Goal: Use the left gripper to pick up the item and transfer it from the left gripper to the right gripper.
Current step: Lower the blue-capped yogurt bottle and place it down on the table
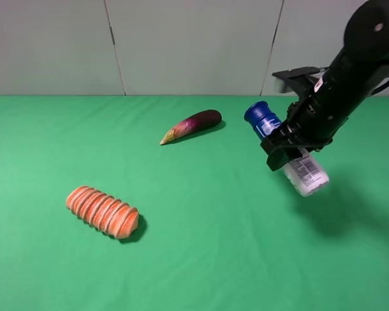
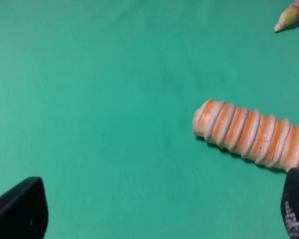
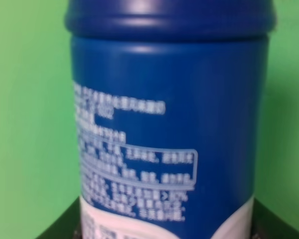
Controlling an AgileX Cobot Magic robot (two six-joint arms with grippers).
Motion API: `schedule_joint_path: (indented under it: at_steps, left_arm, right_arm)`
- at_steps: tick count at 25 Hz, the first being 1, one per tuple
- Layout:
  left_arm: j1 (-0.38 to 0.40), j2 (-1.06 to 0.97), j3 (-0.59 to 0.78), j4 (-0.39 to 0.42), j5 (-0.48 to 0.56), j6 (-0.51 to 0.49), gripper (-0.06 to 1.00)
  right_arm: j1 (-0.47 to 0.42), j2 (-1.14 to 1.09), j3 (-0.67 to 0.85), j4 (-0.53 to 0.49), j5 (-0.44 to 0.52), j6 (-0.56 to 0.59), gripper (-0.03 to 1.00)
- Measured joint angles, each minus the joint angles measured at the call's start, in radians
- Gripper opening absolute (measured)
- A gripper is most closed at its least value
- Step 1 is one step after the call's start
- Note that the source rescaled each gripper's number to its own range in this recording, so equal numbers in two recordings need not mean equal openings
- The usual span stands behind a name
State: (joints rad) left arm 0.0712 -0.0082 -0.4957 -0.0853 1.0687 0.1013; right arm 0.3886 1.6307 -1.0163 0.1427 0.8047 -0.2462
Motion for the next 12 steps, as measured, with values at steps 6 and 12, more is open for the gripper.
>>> schedule_joint_path:
  at_steps: [6,12]
  left_arm:
    - [0.0,0.0,0.0,0.0,0.0,0.0,0.88]
    - [0.0,0.0,0.0,0.0,0.0,0.0,0.88]
  right_arm:
    - [0.0,0.115,-0.003,-0.112,-0.039,0.061,0.0]
    - [0.0,0.185,-0.003,-0.129,-0.098,0.077,0.0]
